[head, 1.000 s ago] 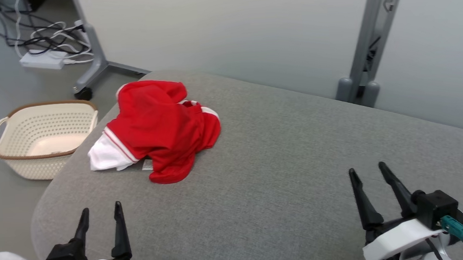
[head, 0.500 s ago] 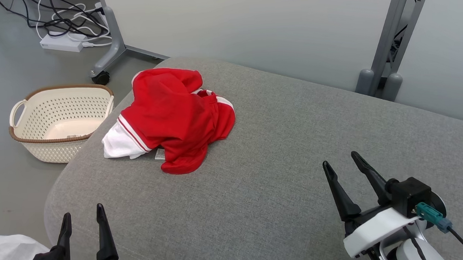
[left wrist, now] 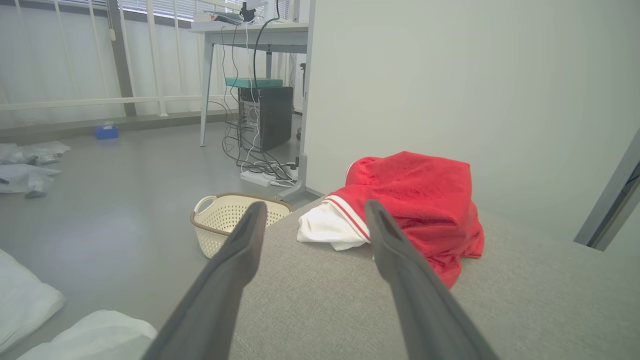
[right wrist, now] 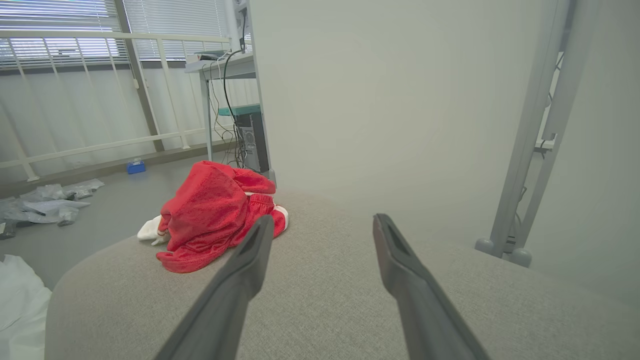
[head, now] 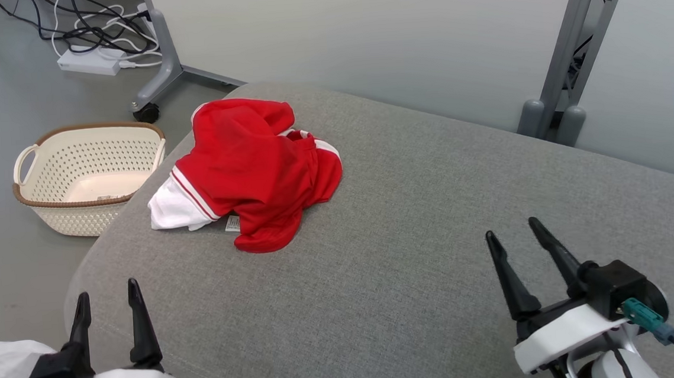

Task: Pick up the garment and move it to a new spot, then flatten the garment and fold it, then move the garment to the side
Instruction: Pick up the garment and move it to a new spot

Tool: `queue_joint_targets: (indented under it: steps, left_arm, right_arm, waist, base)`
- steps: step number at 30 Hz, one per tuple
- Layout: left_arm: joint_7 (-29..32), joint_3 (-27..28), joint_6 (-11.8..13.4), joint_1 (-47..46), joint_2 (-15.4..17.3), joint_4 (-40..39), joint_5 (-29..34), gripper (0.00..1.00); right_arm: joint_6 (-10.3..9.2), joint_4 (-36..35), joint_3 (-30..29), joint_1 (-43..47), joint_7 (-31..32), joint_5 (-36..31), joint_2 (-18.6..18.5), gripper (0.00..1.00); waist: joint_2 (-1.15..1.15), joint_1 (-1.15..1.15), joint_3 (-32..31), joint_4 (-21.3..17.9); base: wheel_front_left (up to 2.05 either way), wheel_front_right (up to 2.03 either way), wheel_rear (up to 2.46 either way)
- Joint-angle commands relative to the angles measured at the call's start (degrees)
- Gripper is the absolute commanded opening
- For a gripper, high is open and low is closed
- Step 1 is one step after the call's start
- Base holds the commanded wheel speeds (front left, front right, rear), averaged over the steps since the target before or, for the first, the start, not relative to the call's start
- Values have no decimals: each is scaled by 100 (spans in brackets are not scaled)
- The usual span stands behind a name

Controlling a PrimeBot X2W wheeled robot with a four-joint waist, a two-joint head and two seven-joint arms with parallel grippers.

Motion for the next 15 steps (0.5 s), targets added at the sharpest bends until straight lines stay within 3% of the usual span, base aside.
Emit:
queue_joint_targets:
  steps: [1,9,13,15]
  left_arm:
    - [-20,24,-14,-188,20,15,-23,100]
    - [-14,144,-129,-1040,14,586,-100,100]
    - [-15,249,-322,-1894,147,1136,-83,100]
    - [90,313,-544,-2604,232,1676,-318,100]
  right_arm:
    - [9,-117,-125,83,-32,-105,-49,100]
    - [5,-620,-30,-149,-28,-603,-344,100]
    - [5,-785,44,-375,-29,-616,-554,100]
    - [5,-857,89,-485,-29,-626,-688,100]
  waist:
    - [0,0,51,35]
    - [0,0,884,-177]
    - [0,0,1295,-379]
    - [0,0,1538,-519]
  base:
    - [0,0,0]
    - [0,0,0]
    - [0,0,0]
    - [0,0,0]
